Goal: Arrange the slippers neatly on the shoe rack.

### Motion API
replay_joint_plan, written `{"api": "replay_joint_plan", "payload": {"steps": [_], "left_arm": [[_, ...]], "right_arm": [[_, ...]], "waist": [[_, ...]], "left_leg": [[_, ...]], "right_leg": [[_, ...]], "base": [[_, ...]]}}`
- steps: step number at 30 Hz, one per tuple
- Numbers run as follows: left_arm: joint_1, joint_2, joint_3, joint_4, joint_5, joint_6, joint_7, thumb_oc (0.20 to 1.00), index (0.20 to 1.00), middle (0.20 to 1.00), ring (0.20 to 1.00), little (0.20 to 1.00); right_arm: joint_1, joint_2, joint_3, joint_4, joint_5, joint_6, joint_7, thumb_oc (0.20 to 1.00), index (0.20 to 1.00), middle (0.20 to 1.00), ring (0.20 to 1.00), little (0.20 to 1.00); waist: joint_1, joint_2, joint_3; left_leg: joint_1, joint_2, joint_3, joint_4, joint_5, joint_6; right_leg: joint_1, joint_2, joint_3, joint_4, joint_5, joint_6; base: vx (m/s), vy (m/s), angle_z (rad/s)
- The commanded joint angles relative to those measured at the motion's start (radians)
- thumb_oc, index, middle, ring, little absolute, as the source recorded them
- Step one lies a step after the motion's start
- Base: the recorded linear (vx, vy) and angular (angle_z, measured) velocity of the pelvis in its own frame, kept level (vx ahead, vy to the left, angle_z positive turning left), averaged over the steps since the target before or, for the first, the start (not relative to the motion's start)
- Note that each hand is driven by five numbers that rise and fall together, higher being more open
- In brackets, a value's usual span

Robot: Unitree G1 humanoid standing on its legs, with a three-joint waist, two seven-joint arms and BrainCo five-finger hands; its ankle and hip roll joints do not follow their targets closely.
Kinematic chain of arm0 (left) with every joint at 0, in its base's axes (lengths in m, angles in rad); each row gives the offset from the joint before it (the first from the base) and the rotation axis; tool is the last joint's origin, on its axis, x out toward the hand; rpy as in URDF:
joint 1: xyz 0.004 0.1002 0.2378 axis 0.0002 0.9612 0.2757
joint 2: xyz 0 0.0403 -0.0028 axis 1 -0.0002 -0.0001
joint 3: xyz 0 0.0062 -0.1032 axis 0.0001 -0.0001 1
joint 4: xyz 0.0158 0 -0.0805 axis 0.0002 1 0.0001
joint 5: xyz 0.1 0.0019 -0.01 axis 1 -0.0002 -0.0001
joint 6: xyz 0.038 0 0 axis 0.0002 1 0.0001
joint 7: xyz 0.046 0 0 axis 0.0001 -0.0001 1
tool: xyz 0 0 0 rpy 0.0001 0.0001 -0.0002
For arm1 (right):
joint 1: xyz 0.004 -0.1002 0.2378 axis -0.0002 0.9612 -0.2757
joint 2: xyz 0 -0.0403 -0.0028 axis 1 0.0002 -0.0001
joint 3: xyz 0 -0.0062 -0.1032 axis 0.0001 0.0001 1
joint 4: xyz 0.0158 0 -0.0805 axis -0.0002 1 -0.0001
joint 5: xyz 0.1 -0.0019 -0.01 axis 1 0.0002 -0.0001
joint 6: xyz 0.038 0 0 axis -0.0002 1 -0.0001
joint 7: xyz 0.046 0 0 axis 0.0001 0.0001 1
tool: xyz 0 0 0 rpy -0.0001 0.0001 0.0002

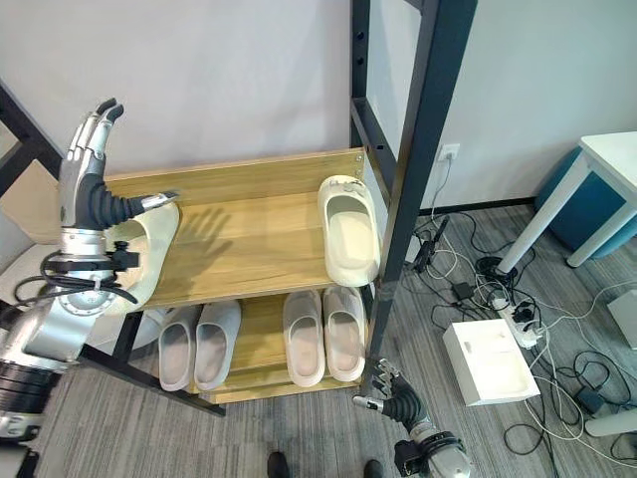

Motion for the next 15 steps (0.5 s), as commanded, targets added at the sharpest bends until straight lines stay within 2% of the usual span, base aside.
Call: {"api": "replay_joint_plan", "payload": {"steps": [1, 6, 9, 11, 13, 15], "left_arm": [[-0.139, 0.102, 0.007, 0.076, 0.158, 0.095, 0.059, 1.0, 1.0, 1.0, 1.0, 1.0], [-0.096, 0.178, 0.03, 0.141, 0.231, 0.137, 0.036, 1.0, 1.0, 1.0, 1.0, 1.0], [-0.043, 0.188, 0.053, 0.152, 0.259, 0.139, 0.017, 1.0, 1.0, 1.0, 1.0, 1.0], [-0.02, 0.205, 0.016, 0.18, 0.335, 0.146, -0.008, 1.0, 1.0, 1.0, 1.0, 1.0], [-0.023, 0.211, 0.0, 0.193, 0.351, 0.15, -0.014, 1.0, 1.0, 1.0, 1.0, 1.0], [-0.057, 0.258, -0.078, 0.258, 0.42, 0.166, -0.044, 1.0, 1.0, 1.0, 1.0, 1.0]], "right_arm": [[-0.016, -0.013, -0.001, -0.076, 0.007, -0.082, 0.014, 1.0, 1.0, 1.0, 1.0, 1.0], [0.003, -0.021, -0.014, -0.092, 0.001, -0.084, 0.024, 1.0, 1.0, 1.0, 1.0, 1.0], [0.011, -0.021, -0.019, -0.098, -0.008, -0.083, 0.026, 1.0, 1.0, 1.0, 1.0, 1.0], [0.015, -0.023, -0.018, -0.1, -0.014, -0.087, 0.029, 1.0, 1.0, 1.0, 1.0, 1.0], [0.016, -0.025, -0.016, -0.102, -0.013, -0.088, 0.031, 1.0, 1.0, 1.0, 1.0, 1.0], [0.027, -0.034, -0.025, -0.11, -0.017, -0.096, 0.028, 1.0, 1.0, 1.0, 1.0, 1.0]], "waist": [[0.006, -0.043, 0.005], [0.004, -0.046, 0.002], [0.003, -0.047, -0.001], [0.002, -0.045, -0.001], [0.001, -0.045, 0.0], [-0.006, -0.045, 0.003]], "left_leg": [[0.095, 0.041, 0.001, -0.006, -0.145, -0.063], [0.099, 0.042, 0.013, -0.006, -0.149, -0.063], [0.099, 0.043, 0.017, -0.006, -0.152, -0.062], [0.1, 0.042, 0.017, -0.006, -0.155, -0.061], [0.101, 0.041, 0.018, -0.006, -0.156, -0.06], [0.101, 0.039, 0.024, -0.006, -0.159, -0.057]], "right_leg": [[-0.024, -0.094, -0.005, 0.002, 0.0, 0.103], [-0.031, -0.094, 0.005, 0.003, 0.002, 0.106], [-0.033, -0.094, 0.009, 0.002, 0.001, 0.106], [-0.033, -0.092, 0.011, 0.001, -0.001, 0.106], [-0.033, -0.092, 0.012, 0.001, -0.001, 0.107], [-0.038, -0.091, 0.017, 0.001, 0.002, 0.111]], "base": [[0.04, 0.008, -0.08], [0.01, 0.002, -0.05], [0.03, 0.011, -0.17], [0.03, 0.011, -0.02], [0.0, 0.0, 0.0], [0.03, 0.016, -0.04]]}}
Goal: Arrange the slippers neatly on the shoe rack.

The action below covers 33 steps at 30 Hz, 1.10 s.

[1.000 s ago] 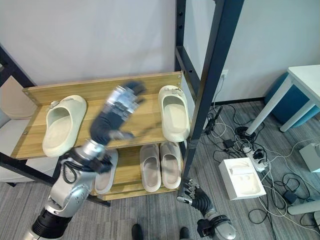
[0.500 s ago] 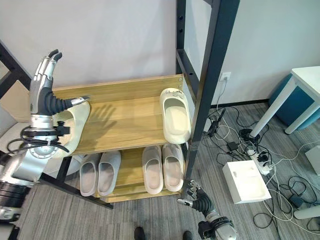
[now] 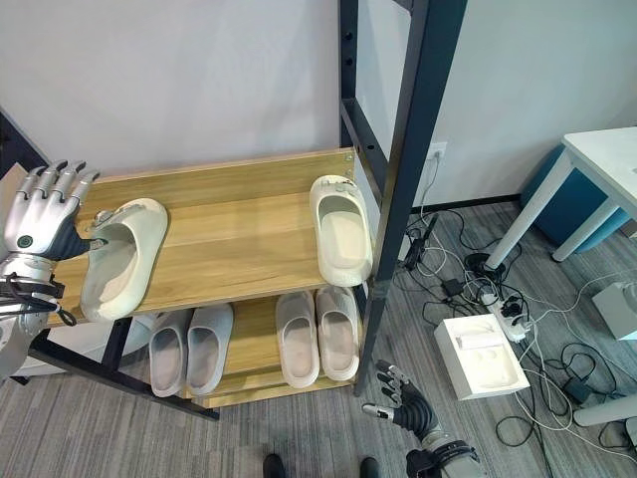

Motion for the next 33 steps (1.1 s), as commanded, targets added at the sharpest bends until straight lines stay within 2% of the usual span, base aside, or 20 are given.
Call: {"api": "replay_joint_plan", "payload": {"steps": [1, 8, 9, 10, 15, 23, 27, 28, 30, 33], "left_arm": [[-0.159, 0.085, -0.011, 0.068, 0.069, 0.04, -0.012, 1.0, 1.0, 1.0, 1.0, 1.0], [-0.191, 0.068, -0.041, 0.117, 0.065, 0.054, -0.014, 1.0, 1.0, 1.0, 1.0, 1.0], [-0.208, 0.064, -0.056, 0.142, 0.066, 0.063, -0.012, 0.57, 0.57, 0.57, 0.57, 0.57], [-0.231, 0.061, -0.077, 0.168, 0.064, 0.068, -0.012, 0.2, 0.2, 0.2, 0.2, 0.2], [-0.318, 0.066, -0.148, 0.278, 0.022, 0.073, -0.021, 0.2, 0.2, 0.2, 0.2, 0.2], [-0.328, 0.043, -0.155, 0.214, 0.011, 0.058, -0.026, 0.2, 0.2, 0.2, 0.2, 0.2], [-0.339, -0.005, -0.166, 0.122, 0.034, 0.043, -0.028, 0.2, 0.2, 0.2, 0.2, 0.2], [-0.367, -0.056, -0.182, 0.077, 0.049, 0.043, -0.026, 0.2, 0.2, 0.2, 0.2, 0.2], [-0.434, -0.107, -0.24, 0.087, 0.062, 0.048, -0.029, 0.2, 0.2, 0.2, 0.2, 0.2], [-0.488, -0.133, -0.288, 0.113, 0.073, 0.057, -0.042, 0.2, 0.2, 0.2, 0.2, 0.2]], "right_arm": [[-0.019, -0.006, 0.006, -0.1, -0.016, -0.072, 0.006, 1.0, 1.0, 1.0, 1.0, 1.0], [-0.005, -0.01, -0.001, -0.109, -0.017, -0.075, -0.001, 1.0, 1.0, 1.0, 1.0, 1.0], [-0.003, -0.01, -0.002, -0.111, -0.015, -0.075, -0.003, 1.0, 1.0, 1.0, 1.0, 1.0], [0.001, -0.011, -0.004, -0.114, -0.014, -0.075, -0.003, 1.0, 1.0, 1.0, 1.0, 1.0], [0.017, -0.014, -0.02, -0.13, -0.003, -0.075, -0.009, 1.0, 1.0, 1.0, 1.0, 1.0], [0.016, -0.002, -0.022, -0.132, 0.009, -0.071, -0.012, 1.0, 1.0, 1.0, 1.0, 1.0], [0.014, 0.004, -0.021, -0.133, 0.014, -0.07, -0.015, 1.0, 1.0, 1.0, 1.0, 1.0], [0.013, 0.008, -0.02, -0.128, 0.018, -0.065, -0.019, 1.0, 1.0, 1.0, 1.0, 1.0], [0.015, 0.006, -0.024, -0.128, 0.031, -0.06, -0.023, 1.0, 1.0, 1.0, 1.0, 1.0], [0.022, 0.005, -0.033, -0.134, 0.041, -0.06, -0.028, 1.0, 1.0, 1.0, 1.0, 1.0]], "waist": [[0.0, -0.032, 0.01], [-0.011, -0.035, 0.013], [-0.018, -0.035, 0.015], [-0.019, -0.035, 0.016], [-0.04, -0.033, 0.022], [-0.044, -0.036, 0.02], [-0.044, -0.035, 0.016], [-0.051, -0.033, 0.014], [-0.063, -0.03, 0.013], [-0.077, -0.029, 0.013]], "left_leg": [[0.102, 0.038, -0.016, 0.0, -0.153, -0.056], [0.1, 0.039, -0.01, 0.0, -0.153, -0.055], [0.099, 0.038, -0.009, 0.0, -0.154, -0.053], [0.098, 0.036, -0.008, 0.0, -0.154, -0.052], [0.097, 0.035, 0.01, 0.0, -0.154, -0.05], [0.099, 0.034, 0.017, 0.0, -0.156, -0.048], [0.104, 0.034, 0.011, 0.0, -0.158, -0.048], [0.105, 0.036, 0.008, 0.0, -0.157, -0.049], [0.108, 0.037, 0.013, 0.0, -0.157, -0.05], [0.111, 0.04, 0.019, 0.0, -0.156, -0.05]], "right_leg": [[-0.013, -0.089, -0.012, 0.002, 0.001, 0.112], [-0.019, -0.088, -0.003, 0.001, 0.002, 0.112], [-0.023, -0.087, 0.0, 0.002, 0.004, 0.113], [-0.026, -0.086, 0.003, 0.002, 0.005, 0.113], [-0.045, -0.087, 0.021, 0.003, 0.015, 0.119], [-0.046, -0.089, 0.03, 0.003, 0.017, 0.118], [-0.039, -0.089, 0.027, 0.002, 0.012, 0.116], [-0.035, -0.088, 0.026, 0.001, 0.009, 0.116], [-0.037, -0.085, 0.031, 0.001, 0.009, 0.115], [-0.041, -0.082, 0.039, 0.003, 0.01, 0.115]], "base": [[0.02, 0.012, -0.06], [0.0, 0.006, -0.02], [0.0, 0.0, 0.0], [0.0, 0.0, 0.0], [0.0, 0.024, -0.14], [0.0, -0.001, -0.02], [-0.01, -0.018, -0.03], [-0.02, -0.049, -0.03], [-0.02, -0.042, 0.03], [-0.01, -0.021, -0.11]]}}
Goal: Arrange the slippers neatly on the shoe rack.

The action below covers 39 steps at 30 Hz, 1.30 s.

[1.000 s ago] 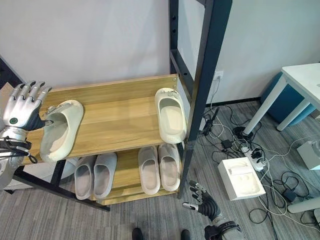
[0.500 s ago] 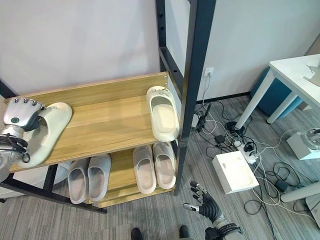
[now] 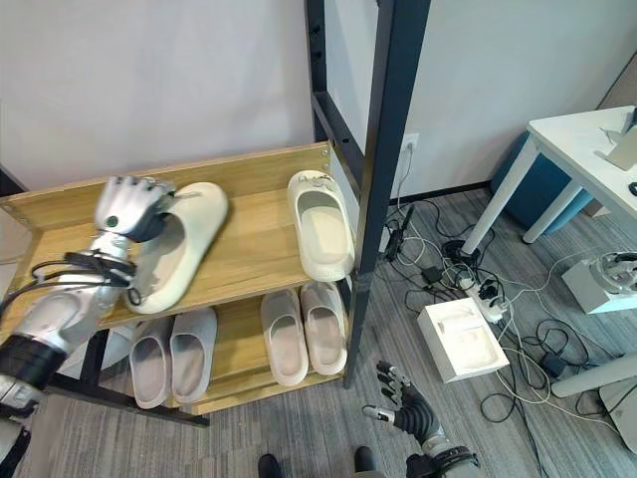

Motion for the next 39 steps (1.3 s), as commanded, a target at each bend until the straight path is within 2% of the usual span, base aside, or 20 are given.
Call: {"api": "replay_joint_plan", "payload": {"steps": [1, 10, 16, 17, 18, 19, 21, 28, 30, 31, 32, 36, 38, 39], "left_arm": [[-0.199, 0.031, 0.024, 0.121, 0.032, 0.038, 0.015, 0.2, 0.2, 0.2, 0.2, 0.2], [-0.296, 0.0, -0.054, 0.194, 0.028, 0.045, -0.017, 0.2, 0.2, 0.2, 0.2, 0.2], [-0.306, -0.008, -0.044, 0.196, 0.003, 0.05, -0.014, 0.2, 0.2, 0.2, 0.2, 0.2], [-0.301, -0.012, -0.04, 0.187, 0.004, 0.049, -0.014, 0.373, 0.373, 0.373, 0.373, 0.373], [-0.295, -0.018, -0.032, 0.176, 0.0, 0.048, -0.016, 0.73, 0.73, 0.73, 0.73, 0.73], [-0.275, -0.031, -0.013, 0.144, -0.01, 0.038, -0.02, 1.0, 1.0, 1.0, 1.0, 1.0], [-0.177, -0.046, 0.069, 0.021, -0.041, 0.012, -0.022, 1.0, 1.0, 1.0, 1.0, 1.0], [-0.061, -0.058, 0.197, -0.121, -0.108, -0.019, -0.024, 1.0, 1.0, 1.0, 1.0, 1.0], [0.059, -0.109, 0.296, -0.24, -0.21, -0.079, -0.01, 1.0, 1.0, 1.0, 1.0, 1.0], [0.066, -0.108, 0.302, -0.246, -0.211, -0.079, -0.013, 1.0, 1.0, 1.0, 1.0, 1.0], [0.185, -0.16, 0.372, -0.335, -0.313, -0.135, -0.019, 1.0, 1.0, 1.0, 1.0, 1.0], [0.29, -0.202, 0.409, -0.419, -0.389, -0.184, -0.051, 1.0, 1.0, 1.0, 1.0, 1.0], [0.384, -0.256, 0.419, -0.482, -0.508, -0.223, -0.104, 1.0, 1.0, 1.0, 1.0, 1.0], [0.387, -0.256, 0.421, -0.485, -0.51, -0.223, -0.107, 1.0, 1.0, 1.0, 1.0, 1.0]], "right_arm": [[0.006, -0.004, -0.029, -0.094, 0.044, -0.043, -0.013, 1.0, 1.0, 1.0, 1.0, 1.0], [0.019, -0.003, -0.054, -0.112, 0.076, -0.044, -0.013, 1.0, 1.0, 1.0, 1.0, 1.0], [0.017, 0.004, -0.054, -0.11, 0.074, -0.042, -0.015, 1.0, 1.0, 1.0, 1.0, 1.0], [0.016, 0.005, -0.052, -0.108, 0.073, -0.042, -0.015, 1.0, 1.0, 1.0, 1.0, 1.0], [0.014, 0.005, -0.049, -0.107, 0.07, -0.043, -0.017, 1.0, 1.0, 1.0, 1.0, 1.0], [0.012, 0.009, -0.047, -0.104, 0.067, -0.039, -0.018, 1.0, 1.0, 1.0, 1.0, 1.0], [0.002, 0.027, -0.044, -0.096, 0.061, -0.036, -0.021, 1.0, 1.0, 1.0, 1.0, 1.0], [-0.016, 0.036, -0.031, -0.072, 0.036, -0.024, -0.029, 1.0, 1.0, 1.0, 1.0, 1.0], [-0.027, 0.055, -0.032, -0.067, 0.029, -0.022, -0.033, 1.0, 1.0, 1.0, 1.0, 1.0], [-0.027, 0.053, -0.03, -0.067, 0.029, -0.022, -0.033, 1.0, 1.0, 1.0, 1.0, 1.0], [-0.026, 0.071, -0.035, -0.057, 0.024, -0.019, -0.039, 1.0, 1.0, 1.0, 1.0, 1.0], [-0.026, 0.066, -0.037, -0.056, -0.049, -0.017, -0.058, 1.0, 1.0, 1.0, 1.0, 1.0], [-0.024, 0.057, -0.042, -0.07, -0.1, -0.009, -0.066, 1.0, 1.0, 1.0, 1.0, 1.0], [-0.023, 0.056, -0.041, -0.071, -0.101, -0.009, -0.066, 1.0, 1.0, 1.0, 1.0, 1.0]], "waist": [[-0.015, -0.016, 0.0], [-0.049, -0.014, 0.0], [-0.05, -0.009, -0.002], [-0.048, -0.009, -0.003], [-0.046, -0.008, -0.004], [-0.039, -0.01, -0.007], [-0.017, -0.012, -0.014], [0.012, -0.017, -0.021], [0.036, -0.022, -0.021], [0.034, -0.02, -0.022], [0.052, -0.023, -0.021], [0.067, -0.025, -0.023], [0.081, -0.027, -0.018], [0.08, -0.026, -0.019]], "left_leg": [[0.11, 0.044, -0.028, 0.0, -0.155, -0.051], [0.118, 0.052, 0.0, 0.0, -0.155, -0.052], [0.123, 0.056, 0.002, 0.0, -0.153, -0.054], [0.123, 0.057, 0.0, 0.0, -0.152, -0.054], [0.123, 0.057, -0.004, 0.0, -0.152, -0.055], [0.122, 0.058, -0.009, 0.0, -0.152, -0.055], [0.122, 0.059, -0.028, 0.0, -0.147, -0.057], [0.114, 0.059, -0.057, 0.0, -0.139, -0.059], [0.11, 0.058, -0.073, 0.0, -0.134, -0.059], [0.11, 0.058, -0.073, 0.0, -0.134, -0.059], [0.106, 0.057, -0.081, 0.0, -0.13, -0.058], [0.103, 0.057, -0.09, 0.0, -0.127, -0.056], [0.099, 0.056, -0.096, 0.0, -0.124, -0.054], [0.099, 0.057, -0.097, 0.0, -0.124, -0.054]], "right_leg": [[-0.014, -0.073, -0.012, 0.003, -0.002, 0.105], [-0.031, -0.063, 0.022, 0.004, 0.005, 0.105], [-0.028, -0.059, 0.025, 0.005, 0.002, 0.101], [-0.027, -0.059, 0.023, 0.005, 0.001, 0.1], [-0.025, -0.058, 0.022, 0.005, 0.0, 0.099], [-0.019, -0.058, 0.015, 0.004, -0.002, 0.097], [-0.003, -0.056, -0.003, 0.004, -0.01, 0.091], [0.01, -0.052, -0.028, 0.004, -0.016, 0.081], [0.015, -0.051, -0.041, 0.002, -0.016, 0.076], [0.015, -0.051, -0.041, 0.002, -0.017, 0.076], [0.019, -0.05, -0.048, 0.001, -0.016, 0.073], [0.021, -0.05, -0.055, 0.001, -0.018, 0.071], [0.024, -0.049, -0.062, 0.001, -0.018, 0.068], [0.024, -0.049, -0.062, 0.001, -0.018, 0.068]], "base": [[-0.01, -0.019, -0.07], [0.0, -0.021, -0.11], [-0.01, -0.028, -0.06], [0.0, 0.0, 0.0], [-0.01, -0.034, 0.0], [-0.02, -0.058, 0.03], [-0.02, -0.06, 0.19], [-0.01, -0.03, 0.15], [-0.01, -0.038, 0.15], [-0.01, -0.027, 0.24], [0.0, -0.015, 0.24], [0.0, -0.008, 0.07], [0.0, -0.003, 0.02], [-0.01, -0.004, 0.06]]}}
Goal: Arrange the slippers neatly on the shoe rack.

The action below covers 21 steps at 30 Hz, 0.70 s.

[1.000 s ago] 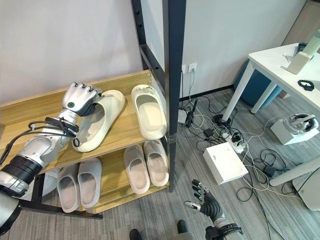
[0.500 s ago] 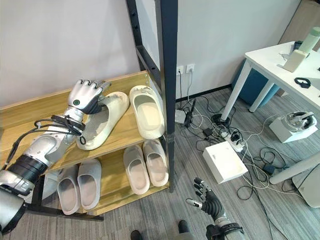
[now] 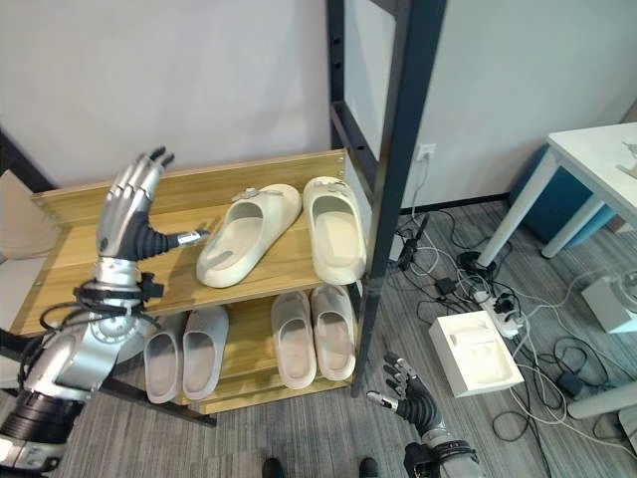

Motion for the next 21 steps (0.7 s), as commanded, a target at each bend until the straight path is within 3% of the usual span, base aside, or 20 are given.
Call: {"api": "replay_joint_plan", "payload": {"steps": [1, 7, 16, 21], "left_arm": [[-0.076, -0.016, 0.032, 0.01, -0.171, -0.084, -0.055, 1.0, 1.0, 1.0, 1.0, 1.0], [0.011, -0.069, -0.001, -0.005, -0.493, -0.085, -0.182, 1.0, 1.0, 1.0, 1.0, 1.0], [0.014, -0.018, -0.019, -0.011, -0.611, -0.045, -0.306, 1.0, 1.0, 1.0, 1.0, 1.0], [0.024, -0.007, -0.056, -0.011, -0.766, -0.019, -0.386, 1.0, 1.0, 1.0, 1.0, 1.0]], "right_arm": [[-0.018, 0.009, -0.008, -0.074, -0.075, -0.029, -0.02, 1.0, 1.0, 1.0, 1.0, 1.0], [-0.021, 0.019, -0.022, -0.075, -0.066, -0.001, -0.019, 1.0, 1.0, 1.0, 1.0, 1.0], [-0.025, 0.016, -0.034, -0.065, -0.058, 0.018, 0.006, 1.0, 1.0, 1.0, 1.0, 1.0], [-0.033, 0.012, -0.029, -0.066, -0.055, 0.033, 0.02, 1.0, 1.0, 1.0, 1.0, 1.0]], "waist": [[0.013, -0.024, -0.016], [0.021, -0.02, -0.014], [0.02, -0.019, -0.012], [0.017, -0.016, -0.012]], "left_leg": [[0.069, 0.06, -0.044, 0.0, -0.112, -0.052], [0.065, 0.058, -0.048, 0.0, -0.108, -0.047], [0.065, 0.055, -0.049, 0.0, -0.109, -0.044], [0.066, 0.053, -0.046, 0.0, -0.108, -0.043]], "right_leg": [[-0.038, -0.053, -0.026, 0.0, -0.005, 0.068], [-0.04, -0.054, -0.031, 0.0, -0.003, 0.067], [-0.042, -0.055, -0.029, 0.0, 0.0, 0.069], [-0.043, -0.057, -0.03, 0.0, 0.002, 0.07]], "base": [[-0.01, -0.002, 0.08], [-0.01, 0.006, 0.09], [0.0, 0.0, 0.0], [0.0, 0.0, 0.0]]}}
